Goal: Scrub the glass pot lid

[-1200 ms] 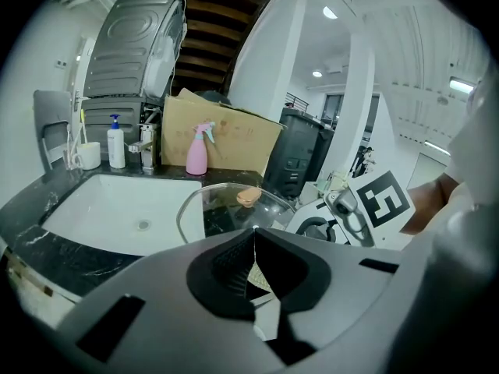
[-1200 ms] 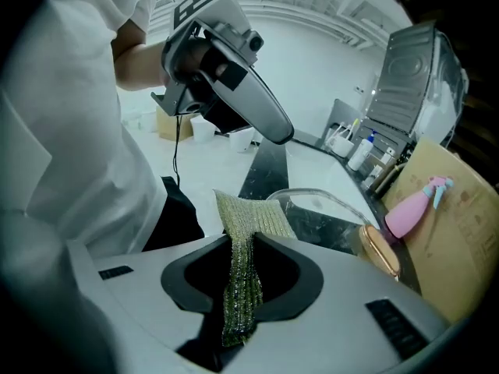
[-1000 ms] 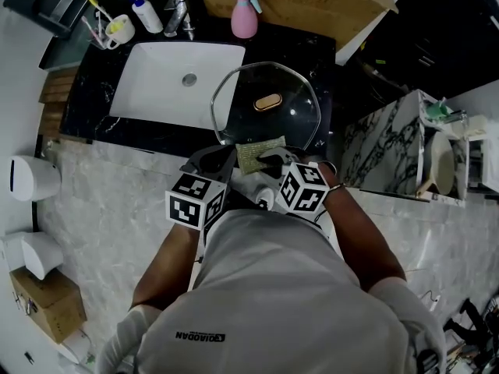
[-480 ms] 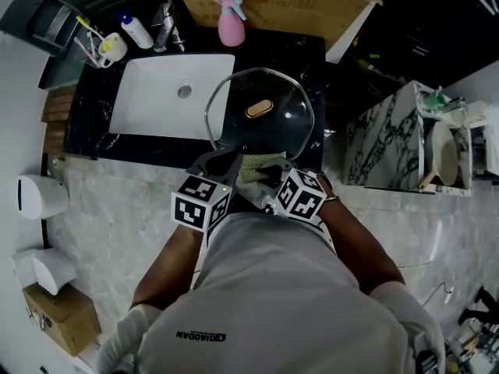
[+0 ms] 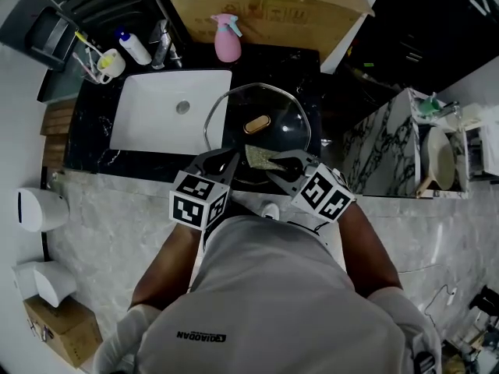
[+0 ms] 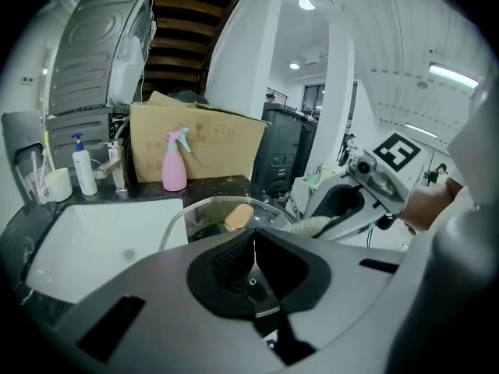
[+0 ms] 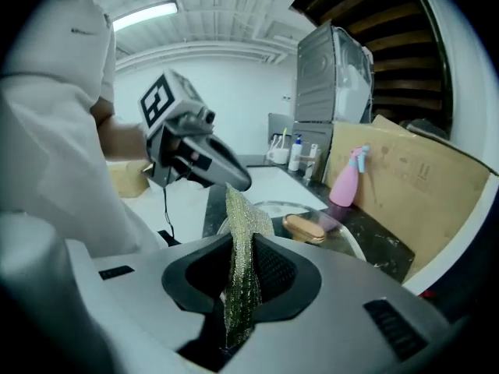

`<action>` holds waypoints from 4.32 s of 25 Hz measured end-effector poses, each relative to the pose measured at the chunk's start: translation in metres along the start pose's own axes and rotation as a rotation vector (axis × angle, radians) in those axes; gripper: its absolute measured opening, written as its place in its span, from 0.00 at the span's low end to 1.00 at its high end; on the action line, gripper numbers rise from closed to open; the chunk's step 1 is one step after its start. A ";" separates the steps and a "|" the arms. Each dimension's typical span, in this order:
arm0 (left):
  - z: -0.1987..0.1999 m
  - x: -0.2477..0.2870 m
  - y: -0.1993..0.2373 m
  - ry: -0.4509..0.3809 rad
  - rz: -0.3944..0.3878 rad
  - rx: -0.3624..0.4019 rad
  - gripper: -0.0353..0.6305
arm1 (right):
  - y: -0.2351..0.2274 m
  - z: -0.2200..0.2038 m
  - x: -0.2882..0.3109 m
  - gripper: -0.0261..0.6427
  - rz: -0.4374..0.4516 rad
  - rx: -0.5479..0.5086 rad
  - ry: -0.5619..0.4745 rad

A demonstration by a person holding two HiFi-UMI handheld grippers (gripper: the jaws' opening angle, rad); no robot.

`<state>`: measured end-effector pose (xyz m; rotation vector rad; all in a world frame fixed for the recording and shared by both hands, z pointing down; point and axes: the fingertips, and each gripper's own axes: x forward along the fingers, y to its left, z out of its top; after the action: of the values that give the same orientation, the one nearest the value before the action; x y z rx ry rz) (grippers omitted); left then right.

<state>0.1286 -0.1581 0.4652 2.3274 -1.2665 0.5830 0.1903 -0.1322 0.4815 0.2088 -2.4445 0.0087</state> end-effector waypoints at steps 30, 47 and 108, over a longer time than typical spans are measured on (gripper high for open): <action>-0.008 -0.014 0.084 -0.042 0.098 -0.118 0.08 | -0.218 -0.029 0.094 0.18 -0.183 0.103 0.256; -0.011 -0.014 0.058 -0.042 0.083 -0.111 0.08 | -0.180 -0.041 0.072 0.18 -0.106 0.075 0.216; -0.046 -0.047 -0.003 -0.019 0.050 -0.093 0.08 | -0.005 -0.036 0.056 0.19 -0.215 0.198 0.088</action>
<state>0.1006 -0.0999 0.4770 2.2367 -1.3347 0.5078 0.1708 -0.1433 0.5445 0.5469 -2.3214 0.1628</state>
